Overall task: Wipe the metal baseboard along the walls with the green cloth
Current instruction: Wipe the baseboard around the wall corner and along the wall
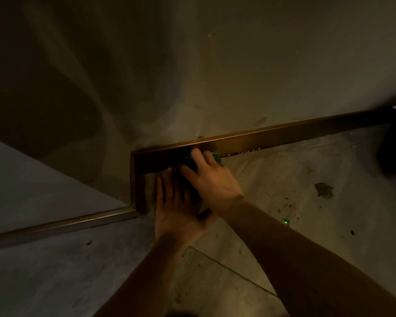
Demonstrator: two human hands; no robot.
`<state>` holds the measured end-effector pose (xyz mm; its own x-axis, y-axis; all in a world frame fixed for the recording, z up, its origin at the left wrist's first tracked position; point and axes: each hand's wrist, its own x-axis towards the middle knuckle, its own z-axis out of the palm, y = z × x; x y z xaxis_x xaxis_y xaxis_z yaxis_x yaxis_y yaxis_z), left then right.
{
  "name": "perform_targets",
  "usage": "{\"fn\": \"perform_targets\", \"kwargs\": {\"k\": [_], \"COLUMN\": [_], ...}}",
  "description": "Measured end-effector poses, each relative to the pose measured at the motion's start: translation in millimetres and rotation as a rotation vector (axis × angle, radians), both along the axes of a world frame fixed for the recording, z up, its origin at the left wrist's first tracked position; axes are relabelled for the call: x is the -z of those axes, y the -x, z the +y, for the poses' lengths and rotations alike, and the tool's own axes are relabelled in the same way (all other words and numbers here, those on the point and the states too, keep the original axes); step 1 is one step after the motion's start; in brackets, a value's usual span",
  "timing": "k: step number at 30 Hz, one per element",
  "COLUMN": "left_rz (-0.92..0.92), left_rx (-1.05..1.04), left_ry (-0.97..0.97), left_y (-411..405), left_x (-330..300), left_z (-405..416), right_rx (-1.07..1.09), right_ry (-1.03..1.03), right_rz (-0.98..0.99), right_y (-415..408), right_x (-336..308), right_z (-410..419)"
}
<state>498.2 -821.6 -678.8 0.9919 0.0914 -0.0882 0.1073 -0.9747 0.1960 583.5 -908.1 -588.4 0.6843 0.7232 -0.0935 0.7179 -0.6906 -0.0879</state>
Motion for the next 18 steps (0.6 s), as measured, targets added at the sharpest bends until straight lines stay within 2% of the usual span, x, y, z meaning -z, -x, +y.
{"fn": "perform_targets", "kwargs": {"k": [6, 18], "left_rz": [-0.019, 0.013], "left_rx": [-0.006, -0.027], "left_ry": [-0.005, -0.023], "left_y": [0.9, 0.8], "left_x": [-1.4, 3.1], "left_z": [-0.4, 2.3], "right_rx": [-0.060, 0.055], "right_ry": [0.073, 0.094], "right_rz": [-0.120, -0.117], "right_y": [-9.7, -7.8], "right_x": [1.8, 6.0], "right_z": [6.0, 7.7]}}
